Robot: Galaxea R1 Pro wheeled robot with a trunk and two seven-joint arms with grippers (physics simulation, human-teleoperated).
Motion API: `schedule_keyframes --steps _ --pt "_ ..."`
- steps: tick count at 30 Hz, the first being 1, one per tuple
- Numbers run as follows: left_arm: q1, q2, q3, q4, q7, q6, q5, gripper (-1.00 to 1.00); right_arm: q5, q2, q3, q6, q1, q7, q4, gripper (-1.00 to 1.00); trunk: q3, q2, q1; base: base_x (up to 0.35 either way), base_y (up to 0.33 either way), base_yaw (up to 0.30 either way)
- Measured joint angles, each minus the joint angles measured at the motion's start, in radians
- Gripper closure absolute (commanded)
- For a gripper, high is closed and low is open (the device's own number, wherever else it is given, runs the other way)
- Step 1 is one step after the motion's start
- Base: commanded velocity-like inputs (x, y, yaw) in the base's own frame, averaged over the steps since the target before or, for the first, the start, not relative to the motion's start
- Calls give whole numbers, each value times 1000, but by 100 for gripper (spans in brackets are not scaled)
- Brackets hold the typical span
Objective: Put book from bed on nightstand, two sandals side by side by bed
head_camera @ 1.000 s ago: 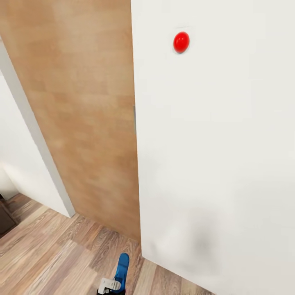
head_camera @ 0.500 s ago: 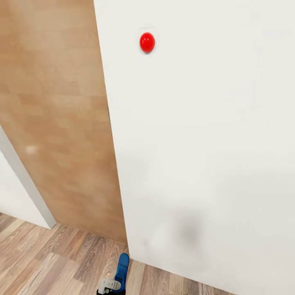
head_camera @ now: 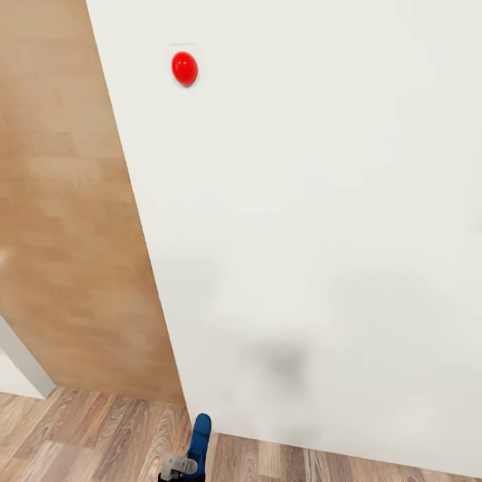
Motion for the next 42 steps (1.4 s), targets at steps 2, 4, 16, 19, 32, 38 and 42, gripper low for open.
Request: schedule_keyframes --steps 2,4,16,19,32,38,42 --pt "0 0 0 0 0 0 0 100 0 0 0 0 0 0 0 -100 0 0 0 0 0 -282" --pt "0 0 0 0 0 0 0 100 0 0 0 0 0 0 0 -100 0 0 0 0 0 -282" --pt "0 0 1 0 0 0 0 100 0 2 0 0 0 0 0 -100 0 0 0 0 0 -282" --pt "0 0 0 0 0 0 1 100 0 2 0 0 0 0 0 -100 0 0 0 0 0 -282" --pt "0 1 1 0 0 0 0 100 0 2 0 0 0 0 0 -100 0 0 0 0 0 -282" --pt "0 1 1 0 0 0 1 100 0 0 0 0 0 0 0 -100 0 0 0 0 0 -282" --pt "0 1 1 -1 0 0 1 100 0 0 0 0 0 0 0 -100 0 0 0 0 0 -282"
